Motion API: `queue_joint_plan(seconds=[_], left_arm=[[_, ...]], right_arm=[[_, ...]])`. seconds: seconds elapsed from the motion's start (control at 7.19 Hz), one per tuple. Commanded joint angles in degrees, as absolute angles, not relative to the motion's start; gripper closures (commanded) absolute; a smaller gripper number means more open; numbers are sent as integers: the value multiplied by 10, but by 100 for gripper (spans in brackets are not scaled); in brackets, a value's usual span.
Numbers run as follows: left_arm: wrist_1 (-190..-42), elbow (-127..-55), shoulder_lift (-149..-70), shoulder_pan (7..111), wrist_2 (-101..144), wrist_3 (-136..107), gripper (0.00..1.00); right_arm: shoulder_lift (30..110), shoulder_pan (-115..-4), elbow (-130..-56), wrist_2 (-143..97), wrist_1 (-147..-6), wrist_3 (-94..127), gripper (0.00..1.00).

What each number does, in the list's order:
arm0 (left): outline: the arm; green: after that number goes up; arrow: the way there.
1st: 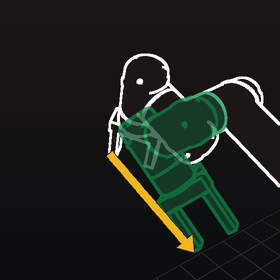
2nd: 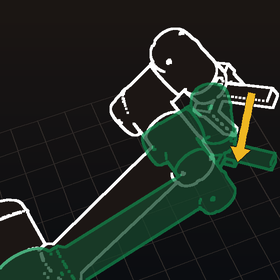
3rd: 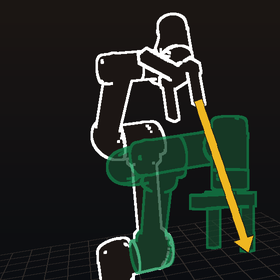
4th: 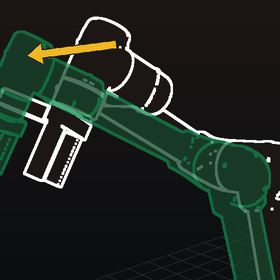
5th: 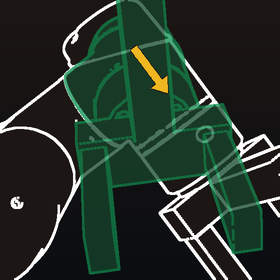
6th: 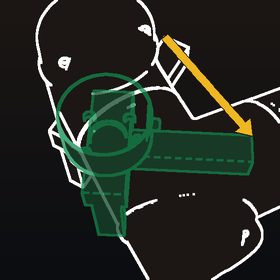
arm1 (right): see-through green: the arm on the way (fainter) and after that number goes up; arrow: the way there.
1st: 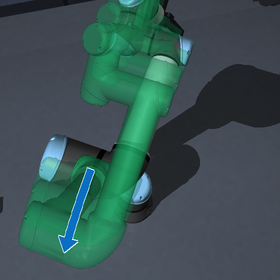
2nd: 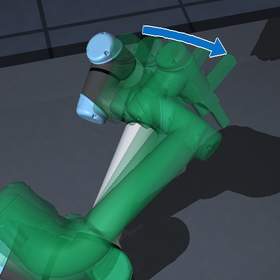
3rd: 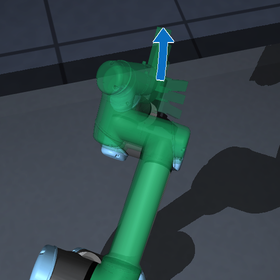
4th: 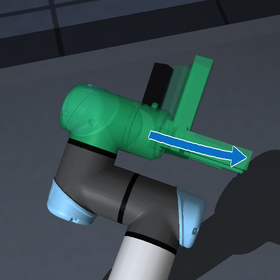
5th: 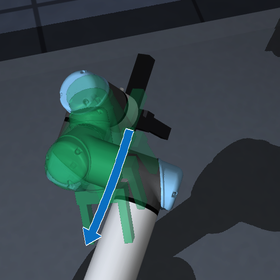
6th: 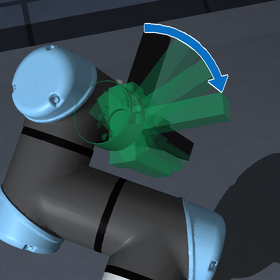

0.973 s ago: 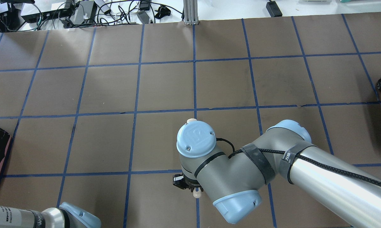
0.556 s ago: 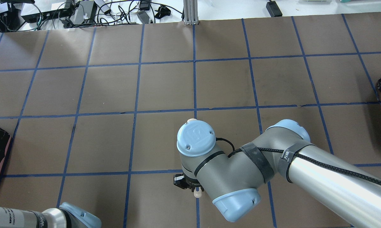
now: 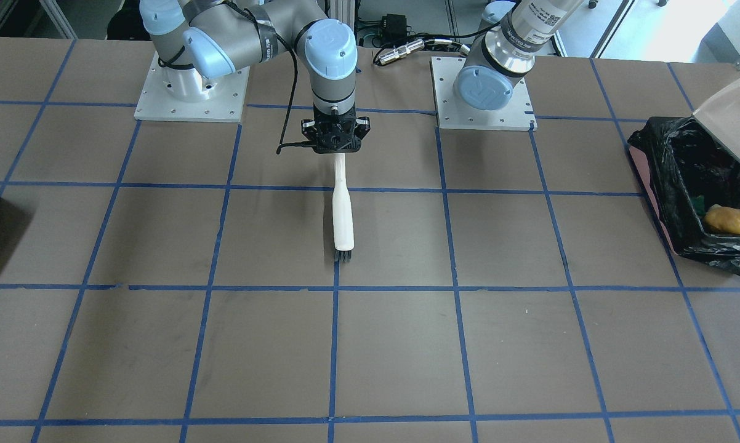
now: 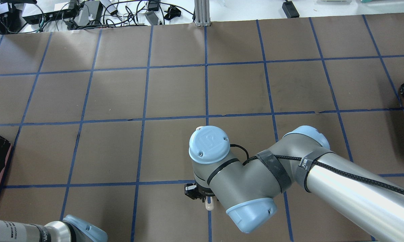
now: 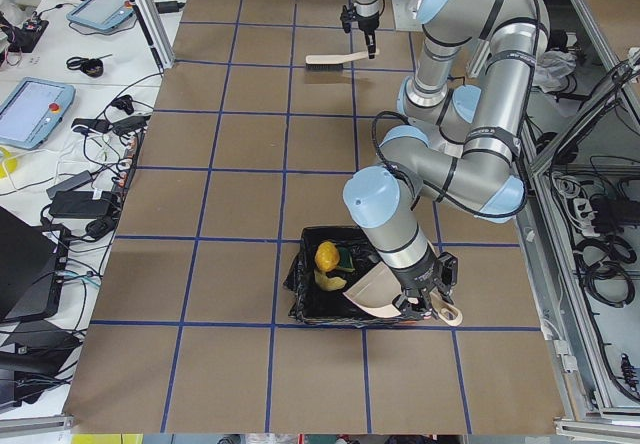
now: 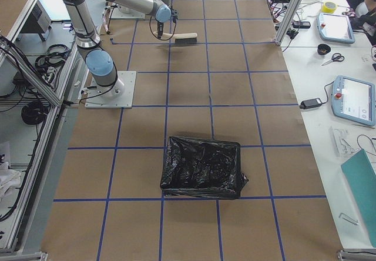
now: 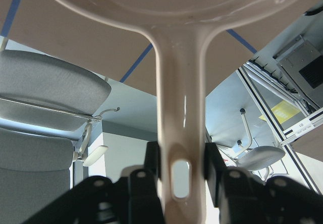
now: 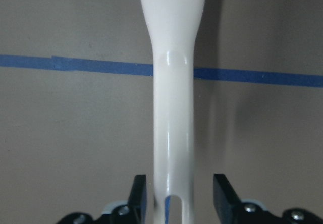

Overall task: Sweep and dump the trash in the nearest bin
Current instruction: 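Tilt the dustpan over the black trash bag with the left gripper, then lower the brush and open the right gripper while the left holds the dustpan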

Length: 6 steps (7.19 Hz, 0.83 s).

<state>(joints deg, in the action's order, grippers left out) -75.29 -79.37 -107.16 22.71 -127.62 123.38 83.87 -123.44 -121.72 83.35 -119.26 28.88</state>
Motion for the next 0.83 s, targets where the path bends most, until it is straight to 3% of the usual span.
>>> queue_joint_plan(seconds=[0.0,0.28,0.7], left_arm=[[-747,-788,-1058,269,-1217,1237,100],[-748,-786,-1042,344,-1168,1142,100],[-756,-787,-1027,457,-1158,995,100]], right_arm=[[840,-1231,-1210,836,-1192,290,12],[848,-1221,-1137,831,-1168,294,3],[880,-1209,-1001,837,-1006,280,5]])
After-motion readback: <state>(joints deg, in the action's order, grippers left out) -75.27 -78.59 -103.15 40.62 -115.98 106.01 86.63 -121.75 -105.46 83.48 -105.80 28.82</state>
